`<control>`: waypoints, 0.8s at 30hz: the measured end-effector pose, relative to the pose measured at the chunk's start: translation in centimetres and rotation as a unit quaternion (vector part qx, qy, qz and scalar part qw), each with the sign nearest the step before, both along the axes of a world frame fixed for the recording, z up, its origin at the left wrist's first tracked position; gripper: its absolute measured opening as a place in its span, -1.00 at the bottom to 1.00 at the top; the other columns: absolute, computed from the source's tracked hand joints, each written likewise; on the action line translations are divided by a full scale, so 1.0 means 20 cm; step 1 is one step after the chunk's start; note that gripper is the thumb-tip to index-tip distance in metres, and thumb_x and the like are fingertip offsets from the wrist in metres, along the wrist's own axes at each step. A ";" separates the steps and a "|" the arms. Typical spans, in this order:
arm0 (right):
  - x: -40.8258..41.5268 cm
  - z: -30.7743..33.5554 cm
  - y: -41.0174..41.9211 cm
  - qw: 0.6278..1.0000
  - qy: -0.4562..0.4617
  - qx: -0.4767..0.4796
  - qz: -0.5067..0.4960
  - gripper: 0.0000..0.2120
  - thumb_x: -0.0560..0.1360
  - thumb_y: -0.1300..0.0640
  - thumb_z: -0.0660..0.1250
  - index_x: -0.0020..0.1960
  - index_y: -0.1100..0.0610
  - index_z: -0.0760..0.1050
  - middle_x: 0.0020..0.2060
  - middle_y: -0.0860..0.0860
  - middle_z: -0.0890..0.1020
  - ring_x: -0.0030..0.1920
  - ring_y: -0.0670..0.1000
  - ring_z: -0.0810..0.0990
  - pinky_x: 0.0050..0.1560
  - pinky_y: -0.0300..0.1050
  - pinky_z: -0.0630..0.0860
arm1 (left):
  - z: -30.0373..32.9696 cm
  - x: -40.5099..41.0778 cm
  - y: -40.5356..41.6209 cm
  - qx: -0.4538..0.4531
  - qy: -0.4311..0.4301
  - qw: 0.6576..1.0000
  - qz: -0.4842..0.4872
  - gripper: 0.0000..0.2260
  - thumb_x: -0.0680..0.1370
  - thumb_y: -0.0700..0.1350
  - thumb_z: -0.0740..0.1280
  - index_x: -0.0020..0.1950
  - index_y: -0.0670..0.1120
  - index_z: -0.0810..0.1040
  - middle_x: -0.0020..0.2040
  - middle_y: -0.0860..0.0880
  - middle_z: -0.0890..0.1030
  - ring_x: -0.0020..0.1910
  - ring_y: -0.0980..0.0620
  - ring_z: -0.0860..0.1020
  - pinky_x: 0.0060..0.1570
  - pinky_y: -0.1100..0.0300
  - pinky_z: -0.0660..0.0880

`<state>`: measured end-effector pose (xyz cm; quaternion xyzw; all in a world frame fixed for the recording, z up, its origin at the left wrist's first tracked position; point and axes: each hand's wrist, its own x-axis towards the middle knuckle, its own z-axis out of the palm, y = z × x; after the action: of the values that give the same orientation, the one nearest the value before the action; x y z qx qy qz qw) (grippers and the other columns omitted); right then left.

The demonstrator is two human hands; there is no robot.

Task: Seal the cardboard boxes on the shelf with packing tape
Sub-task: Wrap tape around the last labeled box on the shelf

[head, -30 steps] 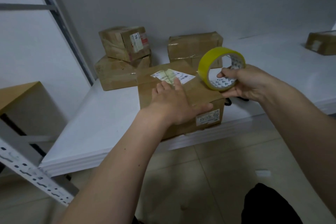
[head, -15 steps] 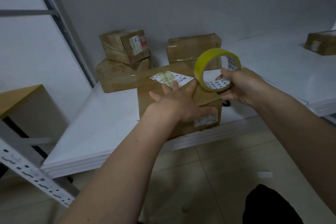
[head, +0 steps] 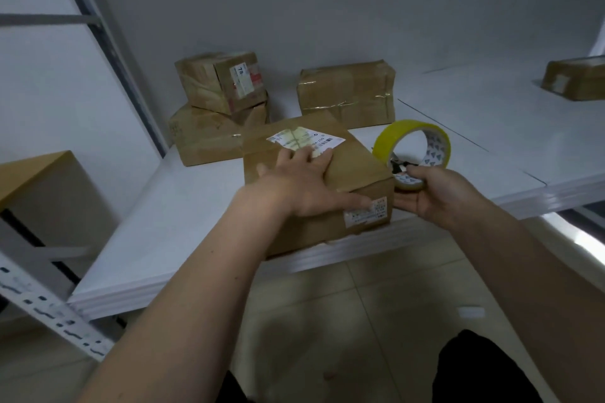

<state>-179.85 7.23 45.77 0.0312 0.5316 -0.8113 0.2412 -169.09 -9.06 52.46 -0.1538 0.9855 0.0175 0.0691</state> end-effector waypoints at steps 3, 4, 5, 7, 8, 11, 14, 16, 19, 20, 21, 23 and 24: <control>0.04 0.02 -0.01 0.999 0.031 0.036 0.011 -0.75 0.62 0.27 0.12 0.29 0.28 0.34 0.10 0.32 0.58 -0.02 0.25 0.63 -0.06 0.14 0.60 | -0.05 0.05 -0.04 -0.008 0.045 0.998 0.041 0.01 0.24 0.62 0.18 0.57 0.30 -0.12 0.62 0.04 -0.15 0.59 -0.14 -0.16 0.39 -0.48 -0.10; 0.05 0.03 -0.01 0.999 0.031 0.038 0.009 -0.72 0.62 0.27 0.12 0.32 0.28 0.33 0.11 0.32 0.57 -0.02 0.26 0.62 -0.07 0.13 0.59 | -0.05 0.05 -0.04 -0.003 0.051 0.997 0.049 0.02 0.23 0.62 0.19 0.57 0.31 -0.14 0.62 0.05 -0.19 0.59 -0.16 -0.20 0.38 -0.51 -0.12; 0.05 0.03 -0.01 0.999 0.027 0.038 0.002 -0.72 0.62 0.26 0.12 0.33 0.28 0.32 0.11 0.32 0.57 -0.04 0.26 0.62 -0.10 0.13 0.59 | -0.05 0.06 -0.04 0.006 0.056 0.997 0.054 0.04 0.23 0.62 0.21 0.57 0.30 -0.17 0.62 0.05 -0.22 0.59 -0.16 -0.21 0.37 -0.52 -0.11; 0.07 0.05 -0.01 0.999 0.015 0.039 -0.006 -0.74 0.63 0.25 0.11 0.30 0.28 0.32 0.03 0.31 0.59 -0.10 0.25 0.63 -0.19 0.10 0.56 | -0.05 0.07 -0.03 0.027 0.081 0.994 0.062 0.10 0.23 0.59 0.26 0.57 0.26 -0.26 0.62 0.07 -0.24 0.59 -0.18 -0.16 0.38 -0.51 -0.05; 0.08 0.06 -0.02 0.999 0.011 0.038 -0.005 -0.76 0.63 0.24 0.11 0.27 0.28 0.34 -0.04 0.29 0.60 -0.14 0.23 0.63 -0.22 0.09 0.56 | -0.05 0.08 -0.03 0.037 0.096 0.992 0.068 0.13 0.23 0.58 0.28 0.57 0.24 -0.29 0.62 0.07 -0.23 0.59 -0.20 -0.11 0.39 -0.48 -0.01; 0.13 0.08 -0.06 0.998 0.028 0.056 0.023 -0.80 0.61 0.16 0.18 0.16 0.25 0.43 -0.27 0.22 0.65 -0.23 0.17 0.66 -0.27 0.07 0.64 | -0.05 0.12 -0.07 0.066 0.127 0.986 0.085 0.15 0.21 0.59 0.28 0.58 0.21 -0.26 0.63 0.06 -0.17 0.57 -0.21 -0.01 0.41 -0.41 0.08; 0.17 0.10 -0.11 0.997 0.018 0.040 0.059 -0.75 0.59 0.05 0.22 0.21 0.15 0.44 -0.23 0.23 0.69 -0.22 0.19 0.69 -0.29 0.11 0.64 | -0.04 0.14 -0.11 0.083 0.130 0.984 0.091 0.09 0.24 0.60 0.21 0.61 0.16 -0.13 0.63 0.09 -0.07 0.57 -0.19 -0.01 0.43 -0.37 0.07; 0.20 0.16 -0.15 0.997 0.030 0.041 0.056 -0.75 0.59 0.05 0.21 0.23 0.11 0.42 -0.16 0.25 0.68 -0.25 0.19 0.69 -0.32 0.13 0.63 | -0.05 0.17 -0.13 0.102 0.143 0.980 0.090 0.06 0.26 0.61 0.16 0.62 0.13 -0.08 0.63 0.11 -0.03 0.58 -0.17 -0.01 0.45 -0.36 0.04; 0.21 0.32 -0.20 0.984 0.146 0.103 0.014 -0.84 0.56 0.14 0.22 0.13 0.10 0.44 -0.24 0.13 0.60 -0.39 0.10 0.60 -0.39 -0.05 0.57 | -0.05 0.21 -0.18 0.184 0.188 0.961 0.081 0.08 0.23 0.64 0.15 0.62 0.13 -0.04 0.62 0.10 0.00 0.58 -0.13 0.01 0.48 -0.31 0.01; 0.22 0.40 -0.22 0.971 0.198 0.134 -0.004 -0.88 0.54 0.16 0.22 0.07 0.10 0.45 -0.26 0.11 0.57 -0.39 0.08 0.56 -0.41 -0.10 0.53 | -0.05 0.22 -0.19 0.217 0.210 0.951 0.075 0.12 0.20 0.66 0.13 0.62 0.12 -0.03 0.62 0.08 0.02 0.58 -0.11 0.03 0.49 -0.28 0.03; 0.23 0.48 -0.23 0.954 0.246 0.171 -0.018 -0.90 0.53 0.15 0.22 0.01 0.12 0.47 -0.27 0.09 0.56 -0.37 0.07 0.56 -0.41 -0.14 0.51 | -0.05 0.22 -0.19 0.249 0.232 0.938 0.066 0.15 0.16 0.66 0.10 0.62 0.11 -0.03 0.63 0.06 0.03 0.59 -0.09 0.04 0.51 -0.23 0.06; 0.27 0.66 -0.25 0.897 0.349 0.268 -0.035 -0.87 0.53 0.10 0.22 -0.07 0.14 0.49 -0.24 0.10 0.56 -0.25 0.12 0.59 -0.33 -0.13 0.51 | -0.05 0.22 -0.17 0.302 0.265 0.914 0.051 0.18 0.14 0.66 0.09 0.63 0.07 -0.02 0.63 0.03 0.02 0.59 -0.06 0.02 0.53 -0.13 0.08; 0.30 0.73 -0.27 0.854 0.407 0.322 -0.037 -0.83 0.53 0.08 0.20 -0.16 0.13 0.48 -0.26 0.09 0.54 -0.20 0.14 0.56 -0.28 -0.12 0.46 | -0.04 0.22 -0.15 0.324 0.278 0.903 0.044 0.17 0.15 0.65 0.12 0.63 0.07 -0.01 0.63 0.02 0.01 0.60 -0.04 0.00 0.54 -0.10 0.06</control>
<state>-173.86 1.89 60.36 -0.2065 0.8125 -0.5429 -0.0506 -164.64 -12.07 51.66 -0.1547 0.8968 0.3811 -0.1629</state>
